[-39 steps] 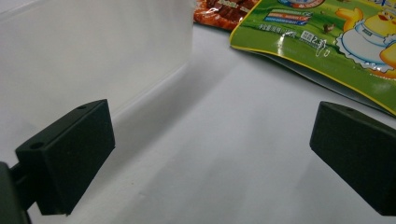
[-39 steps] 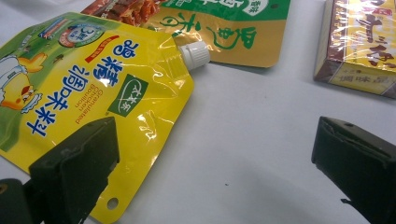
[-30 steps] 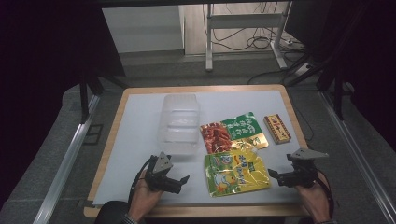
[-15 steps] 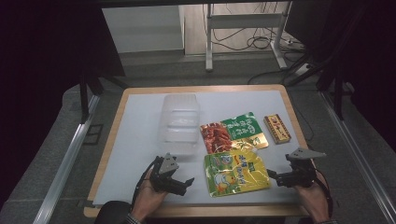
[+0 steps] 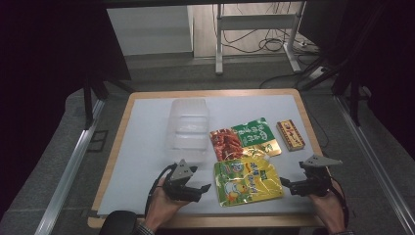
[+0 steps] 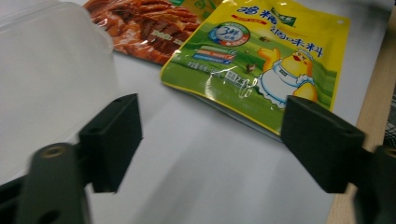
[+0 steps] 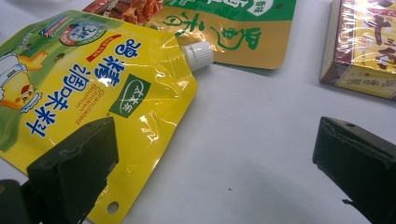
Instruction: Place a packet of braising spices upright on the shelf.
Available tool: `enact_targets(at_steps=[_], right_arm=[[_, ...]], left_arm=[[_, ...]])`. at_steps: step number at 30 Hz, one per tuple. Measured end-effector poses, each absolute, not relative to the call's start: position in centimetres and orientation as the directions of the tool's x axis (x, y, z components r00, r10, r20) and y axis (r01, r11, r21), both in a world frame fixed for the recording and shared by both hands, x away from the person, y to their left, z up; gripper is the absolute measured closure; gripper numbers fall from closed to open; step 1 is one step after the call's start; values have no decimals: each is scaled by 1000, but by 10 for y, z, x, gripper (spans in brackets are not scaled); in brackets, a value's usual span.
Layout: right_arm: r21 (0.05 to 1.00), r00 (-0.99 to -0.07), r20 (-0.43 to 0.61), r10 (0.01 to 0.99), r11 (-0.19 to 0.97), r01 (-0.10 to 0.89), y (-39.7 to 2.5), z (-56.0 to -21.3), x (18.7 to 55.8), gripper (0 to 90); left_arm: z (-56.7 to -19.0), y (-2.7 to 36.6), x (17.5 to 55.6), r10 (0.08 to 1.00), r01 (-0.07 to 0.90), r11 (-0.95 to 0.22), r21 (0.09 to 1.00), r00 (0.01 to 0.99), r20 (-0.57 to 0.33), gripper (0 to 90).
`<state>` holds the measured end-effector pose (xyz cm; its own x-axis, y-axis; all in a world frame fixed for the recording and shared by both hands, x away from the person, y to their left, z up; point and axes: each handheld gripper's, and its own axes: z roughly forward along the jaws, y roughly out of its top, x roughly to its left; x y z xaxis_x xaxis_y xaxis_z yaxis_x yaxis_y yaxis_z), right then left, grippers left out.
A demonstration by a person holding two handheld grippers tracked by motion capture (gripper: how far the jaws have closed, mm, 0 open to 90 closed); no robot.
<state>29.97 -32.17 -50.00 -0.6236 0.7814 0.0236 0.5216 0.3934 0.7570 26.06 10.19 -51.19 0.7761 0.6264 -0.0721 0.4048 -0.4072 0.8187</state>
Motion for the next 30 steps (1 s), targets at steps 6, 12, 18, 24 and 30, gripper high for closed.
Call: enact_targets(at_steps=[6,12,18,24,30], right_arm=[[751,-623,28,782,395,530,-321,-501,300,0],[749,-614,31,788,388,536,-322,-501,301,0],[756,-621,28,784,390,526,-321,-501,303,0],[755,-623,25,782,394,524,-320,-501,303,0],[751,-623,21,782,399,526,-319,-502,303,0]], left_arm=[[-514,86,264,617,398,-424,813,784,-62,507],[-519,74,269,604,394,-440,807,795,-59,714],[-522,65,273,589,394,-445,804,805,-68,866],[-525,51,277,560,368,-464,806,827,-55,900],[-531,39,288,552,353,-478,804,833,-37,900]])
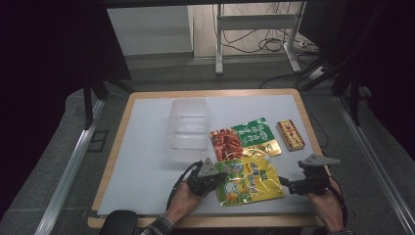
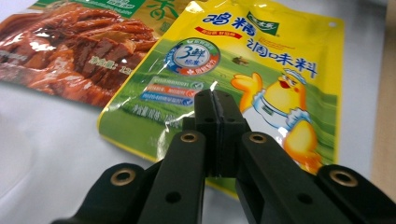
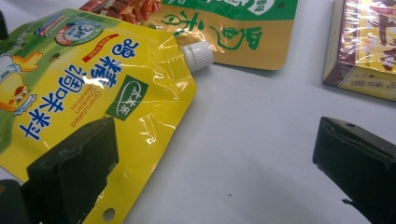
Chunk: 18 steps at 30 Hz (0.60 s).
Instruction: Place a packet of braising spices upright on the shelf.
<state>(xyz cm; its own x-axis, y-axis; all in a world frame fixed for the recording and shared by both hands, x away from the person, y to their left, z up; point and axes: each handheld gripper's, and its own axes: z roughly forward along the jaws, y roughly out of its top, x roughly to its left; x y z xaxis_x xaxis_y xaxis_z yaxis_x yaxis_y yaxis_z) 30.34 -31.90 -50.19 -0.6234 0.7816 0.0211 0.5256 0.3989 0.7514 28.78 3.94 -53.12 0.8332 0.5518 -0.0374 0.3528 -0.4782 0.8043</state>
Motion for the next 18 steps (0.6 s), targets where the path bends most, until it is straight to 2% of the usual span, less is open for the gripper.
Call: enact_targets(at_steps=[7,10,18], right_arm=[[748,-639,5,769,422,513,-315,-501,304,0],[742,-653,5,757,435,510,-313,-501,303,0],[739,-676,40,736,433,516,-307,-501,302,0]], left_arm=[[-540,39,290,544,356,-496,792,838,-36,900],[-540,36,285,540,306,-538,786,840,43,900],[-541,42,286,518,314,-555,770,855,25,900]])
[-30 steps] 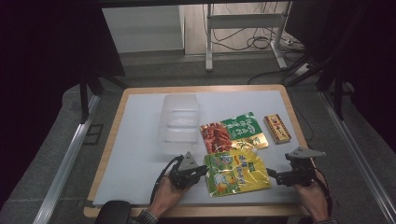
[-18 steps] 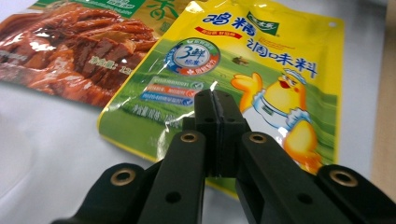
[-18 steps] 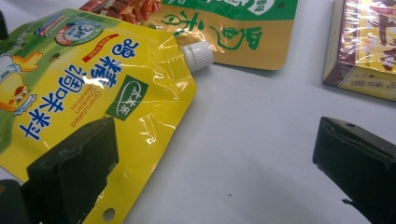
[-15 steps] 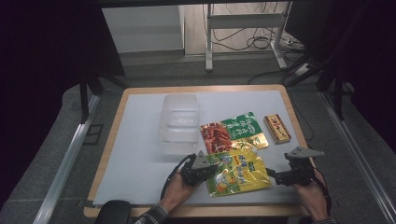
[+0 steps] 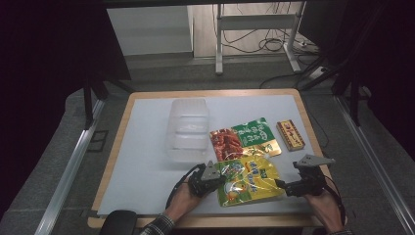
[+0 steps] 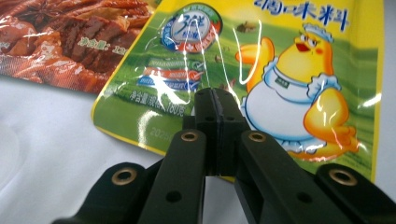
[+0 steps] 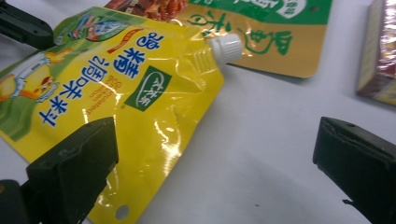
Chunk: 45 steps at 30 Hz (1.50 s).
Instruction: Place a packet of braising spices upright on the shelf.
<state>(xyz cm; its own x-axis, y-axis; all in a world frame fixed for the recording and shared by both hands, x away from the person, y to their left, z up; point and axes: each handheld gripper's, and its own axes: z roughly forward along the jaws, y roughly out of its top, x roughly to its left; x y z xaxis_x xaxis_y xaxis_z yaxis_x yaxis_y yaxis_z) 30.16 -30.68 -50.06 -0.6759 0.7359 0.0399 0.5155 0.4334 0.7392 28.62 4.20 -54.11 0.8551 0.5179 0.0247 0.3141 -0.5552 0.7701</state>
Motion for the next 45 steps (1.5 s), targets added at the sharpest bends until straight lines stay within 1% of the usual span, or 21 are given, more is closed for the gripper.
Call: enact_targets(at_steps=[4,8,11,22,24,27,31,32,33,34,35,37,38,39,40,42,43,44,45], right_arm=[[730,-692,96,716,422,538,-300,-502,302,0],[724,-701,128,701,417,549,-295,-504,304,0],[710,-709,183,681,408,575,-288,-508,307,1],[659,-715,286,638,411,630,-273,-519,318,13],[644,-706,326,629,399,652,-269,-521,321,13],[635,-709,344,616,404,659,-264,-521,323,18],[627,-682,323,656,391,673,-259,-517,323,158],[628,-668,337,663,371,685,-261,-516,324,222],[632,-660,351,664,352,691,-264,-515,324,346],[634,-650,415,637,310,708,-268,-514,325,411],[632,-640,451,622,284,721,-269,-514,326,459],[637,-659,419,625,315,704,-266,-512,324,517],[637,-659,419,625,315,704,-266,-512,324,517],[651,-669,396,629,322,687,-264,-508,322,611],[662,-674,392,627,317,680,-265,-506,322,657],[670,-682,380,626,322,669,-265,-504,321,736],[670,-682,380,626,322,669,-265,-504,321,736],[672,-690,359,629,339,659,-263,-503,319,808],[677,-697,344,630,349,649,-263,-502,318,822]], left_arm=[[-542,42,283,521,308,-571,761,852,47,900],[-542,42,281,524,299,-580,758,850,65,900],[-542,41,279,527,295,-588,753,846,80,900],[-542,43,277,538,314,-585,748,841,67,900],[-542,44,277,537,317,-585,747,841,63,900],[-542,44,277,538,319,-582,748,841,60,900],[-542,45,276,541,319,-578,751,839,60,900],[-542,45,276,541,320,-577,752,839,58,900],[-542,45,276,542,321,-575,752,839,56,900],[-542,45,277,543,324,-572,753,838,51,900],[-542,45,277,544,326,-571,753,838,50,900],[-542,45,277,543,326,-572,752,838,50,900],[-542,45,277,543,326,-572,752,838,50,900],[-541,46,277,547,331,-568,753,836,45,900],[-541,46,277,547,331,-568,753,836,45,900],[-541,46,275,550,321,-569,758,833,60,900],[-541,46,275,550,321,-569,758,833,60,900],[-541,45,272,556,309,-571,761,827,82,886],[-540,46,271,555,299,-582,756,826,100,857]])
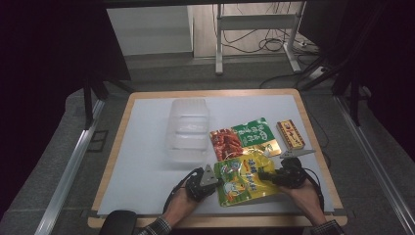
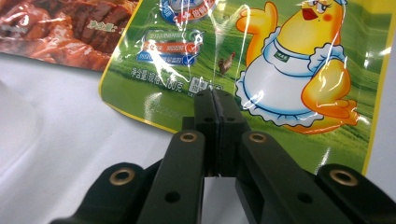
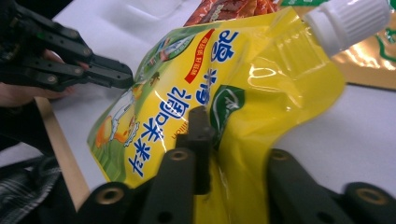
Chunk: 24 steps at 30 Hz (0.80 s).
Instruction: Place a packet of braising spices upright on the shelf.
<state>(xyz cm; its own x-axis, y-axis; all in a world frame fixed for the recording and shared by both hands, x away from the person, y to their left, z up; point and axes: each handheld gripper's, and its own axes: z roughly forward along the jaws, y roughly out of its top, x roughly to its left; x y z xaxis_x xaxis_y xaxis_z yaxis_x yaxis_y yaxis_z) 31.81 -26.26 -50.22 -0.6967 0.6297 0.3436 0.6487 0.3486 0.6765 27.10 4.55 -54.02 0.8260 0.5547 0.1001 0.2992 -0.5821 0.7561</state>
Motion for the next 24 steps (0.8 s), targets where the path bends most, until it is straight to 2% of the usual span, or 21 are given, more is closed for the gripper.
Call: enact_targets(at_steps=[5,7,8,9,14,20,24], right_arm=[[687,-705,346,619,345,640,-262,-494,317,859],[695,-712,346,611,343,632,-260,-489,316,865],[695,-712,346,611,343,632,-260,-489,316,865],[700,-717,346,605,343,627,-260,-485,315,867],[718,-733,346,586,337,609,-260,-473,313,874],[738,-752,327,572,342,581,-261,-456,315,877],[748,-762,318,564,345,567,-261,-445,316,879]], left_arm=[[-533,49,265,557,274,-609,745,816,156,755],[-529,53,262,561,277,-601,750,815,148,697],[-527,55,261,566,280,-588,759,813,138,697],[-524,60,259,578,294,-559,775,809,109,636],[-518,75,255,603,325,-496,805,796,50,479],[-517,86,255,625,344,-452,823,780,17,273],[-517,89,252,632,341,-449,826,774,24,194]])
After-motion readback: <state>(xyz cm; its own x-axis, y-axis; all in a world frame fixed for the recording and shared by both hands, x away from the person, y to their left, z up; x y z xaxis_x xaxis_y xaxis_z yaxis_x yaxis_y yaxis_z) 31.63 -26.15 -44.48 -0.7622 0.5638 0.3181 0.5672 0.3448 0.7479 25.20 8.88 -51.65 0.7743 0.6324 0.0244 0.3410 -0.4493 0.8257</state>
